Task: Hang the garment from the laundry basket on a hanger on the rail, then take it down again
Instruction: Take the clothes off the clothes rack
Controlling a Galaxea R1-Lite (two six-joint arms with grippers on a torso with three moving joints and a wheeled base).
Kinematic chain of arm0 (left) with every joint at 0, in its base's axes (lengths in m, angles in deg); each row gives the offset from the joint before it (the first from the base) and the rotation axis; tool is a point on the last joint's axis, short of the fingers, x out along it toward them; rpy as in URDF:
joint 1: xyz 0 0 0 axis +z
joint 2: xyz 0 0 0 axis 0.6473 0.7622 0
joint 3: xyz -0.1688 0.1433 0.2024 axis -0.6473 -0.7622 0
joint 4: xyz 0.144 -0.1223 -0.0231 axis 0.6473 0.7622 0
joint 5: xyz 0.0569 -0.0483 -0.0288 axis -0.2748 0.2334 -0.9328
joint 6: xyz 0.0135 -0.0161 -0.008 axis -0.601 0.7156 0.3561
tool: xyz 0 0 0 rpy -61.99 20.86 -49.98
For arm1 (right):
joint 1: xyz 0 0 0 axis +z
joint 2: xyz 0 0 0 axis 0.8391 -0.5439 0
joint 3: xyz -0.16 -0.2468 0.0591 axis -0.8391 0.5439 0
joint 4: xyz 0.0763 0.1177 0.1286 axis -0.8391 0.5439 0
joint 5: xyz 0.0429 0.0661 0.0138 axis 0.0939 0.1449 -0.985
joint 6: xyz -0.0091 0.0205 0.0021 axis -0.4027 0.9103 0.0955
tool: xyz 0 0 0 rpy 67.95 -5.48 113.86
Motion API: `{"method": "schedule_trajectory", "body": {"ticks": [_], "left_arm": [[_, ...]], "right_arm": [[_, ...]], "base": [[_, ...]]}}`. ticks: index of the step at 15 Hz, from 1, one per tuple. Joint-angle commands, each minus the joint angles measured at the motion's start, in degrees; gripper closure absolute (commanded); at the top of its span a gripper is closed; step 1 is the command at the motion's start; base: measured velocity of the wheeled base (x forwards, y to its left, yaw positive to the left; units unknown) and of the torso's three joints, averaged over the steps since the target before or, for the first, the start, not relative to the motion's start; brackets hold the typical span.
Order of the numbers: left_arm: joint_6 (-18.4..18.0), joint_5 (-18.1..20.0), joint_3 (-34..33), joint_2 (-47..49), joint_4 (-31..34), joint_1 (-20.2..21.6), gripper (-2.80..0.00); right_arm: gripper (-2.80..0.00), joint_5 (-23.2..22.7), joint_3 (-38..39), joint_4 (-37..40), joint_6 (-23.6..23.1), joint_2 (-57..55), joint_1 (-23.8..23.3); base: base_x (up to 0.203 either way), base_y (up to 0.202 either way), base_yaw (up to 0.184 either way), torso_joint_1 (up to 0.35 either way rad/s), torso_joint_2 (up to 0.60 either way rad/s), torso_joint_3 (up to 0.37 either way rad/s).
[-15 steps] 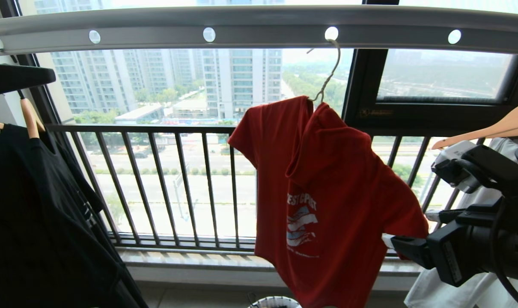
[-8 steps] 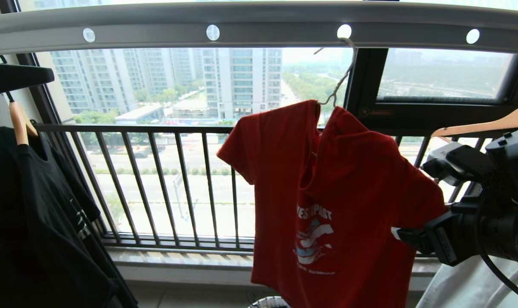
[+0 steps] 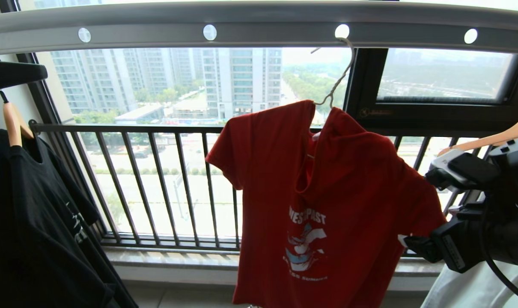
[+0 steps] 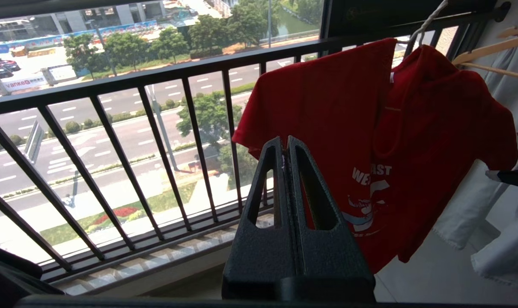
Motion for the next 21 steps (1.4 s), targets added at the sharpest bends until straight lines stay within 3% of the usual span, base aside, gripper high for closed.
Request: {"method": "schedule_trajectory", "body": {"ticks": [1, 5, 6, 13, 21], "left_arm": [[-0.04, 0.01, -0.07, -0.19, 0.13, 0.05, 0.0], [0.04, 0.01, -0.07, -0.3, 0.11, -0.03, 0.0], [-0.03, 0.01, -0.07, -0.46, 0.17, 0.04, 0.0], [-0.66, 0.01, -0.42, -0.65, 0.17, 0.02, 0.0], [-0.74, 0.01, -0.42, -0.63, 0.17, -0.04, 0.0]], "right_arm": [[-2.8, 0.16, 1.24, 0.07, -0.21, -0.37, -0.05], [-2.8, 0.04, 1.8, -0.3, -4.95, -2.45, -4.86], [0.0, -0.01, 1.52, -0.52, -5.93, -3.18, -5.34], [0.0, -1.51, 1.9, -5.0, -6.07, -5.72, -4.87], [0.0, -2.04, 9.47, -5.17, -5.92, -4.16, -4.86]], "base": [[0.0, 0.0, 0.0, 0.0, 0.0, 0.0], [0.0, 0.0, 0.0, 0.0, 0.0, 0.0], [0.0, 0.0, 0.0, 0.0, 0.0, 0.0], [0.0, 0.0, 0.0, 0.0, 0.0, 0.0], [0.0, 0.0, 0.0, 0.0, 0.0, 0.0]]}}
